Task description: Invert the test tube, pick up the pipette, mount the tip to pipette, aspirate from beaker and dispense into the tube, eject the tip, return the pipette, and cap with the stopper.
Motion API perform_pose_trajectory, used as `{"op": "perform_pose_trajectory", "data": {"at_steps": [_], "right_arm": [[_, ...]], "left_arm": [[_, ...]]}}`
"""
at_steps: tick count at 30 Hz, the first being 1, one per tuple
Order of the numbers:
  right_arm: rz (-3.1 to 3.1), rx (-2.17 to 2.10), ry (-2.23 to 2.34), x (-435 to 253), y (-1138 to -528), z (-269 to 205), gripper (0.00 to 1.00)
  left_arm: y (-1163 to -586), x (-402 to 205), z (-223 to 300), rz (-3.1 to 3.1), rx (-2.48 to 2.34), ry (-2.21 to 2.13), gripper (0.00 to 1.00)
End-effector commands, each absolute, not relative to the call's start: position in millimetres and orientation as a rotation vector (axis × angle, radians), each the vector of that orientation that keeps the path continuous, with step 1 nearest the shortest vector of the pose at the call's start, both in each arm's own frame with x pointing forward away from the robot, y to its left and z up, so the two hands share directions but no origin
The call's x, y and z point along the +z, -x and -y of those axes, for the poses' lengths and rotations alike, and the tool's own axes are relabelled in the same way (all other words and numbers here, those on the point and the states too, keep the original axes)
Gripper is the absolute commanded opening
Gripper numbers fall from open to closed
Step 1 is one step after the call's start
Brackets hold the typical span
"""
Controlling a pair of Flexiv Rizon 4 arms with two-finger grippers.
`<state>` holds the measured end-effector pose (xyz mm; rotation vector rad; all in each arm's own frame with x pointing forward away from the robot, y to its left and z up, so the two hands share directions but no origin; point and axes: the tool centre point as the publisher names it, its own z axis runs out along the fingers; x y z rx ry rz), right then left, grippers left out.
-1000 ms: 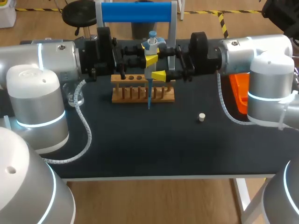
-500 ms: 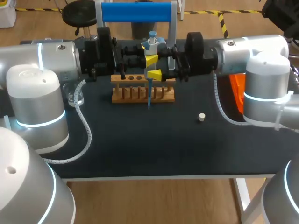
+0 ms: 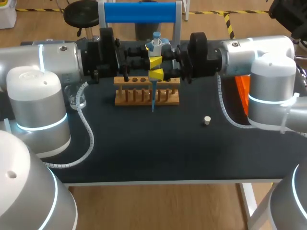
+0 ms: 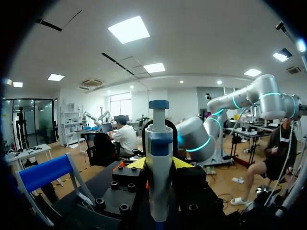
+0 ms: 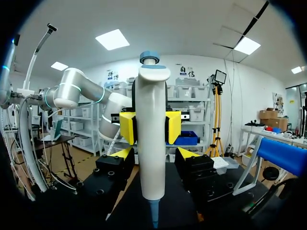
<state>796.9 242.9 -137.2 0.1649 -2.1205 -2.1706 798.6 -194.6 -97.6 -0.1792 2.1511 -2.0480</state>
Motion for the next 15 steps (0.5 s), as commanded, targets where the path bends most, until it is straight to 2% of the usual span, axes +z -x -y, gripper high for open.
{"op": "perform_pose_trajectory", "data": {"at_steps": [1, 10, 12, 15], "right_arm": [[2.12, -2.177, -0.162, -136.3, -795.6, -243.9, 0.51], [2.116, -2.178, -0.167, -135.5, -795.0, -244.4, 0.48], [2.117, -2.177, -0.168, -135.4, -794.9, -244.4, 0.45], [2.117, -2.174, -0.166, -135.4, -794.8, -244.5, 0.3]], "left_arm": [[-798.5, -97.7, 194.6, -2.148, -2.05, 0.178, 0.0], [-798.5, -97.7, 194.6, -2.148, -2.05, 0.178, 0.0], [-798.5, -97.7, 194.6, -2.148, -2.05, 0.178, 0.0], [-798.5, -97.7, 194.6, -2.148, -2.05, 0.178, 0.0]]}}
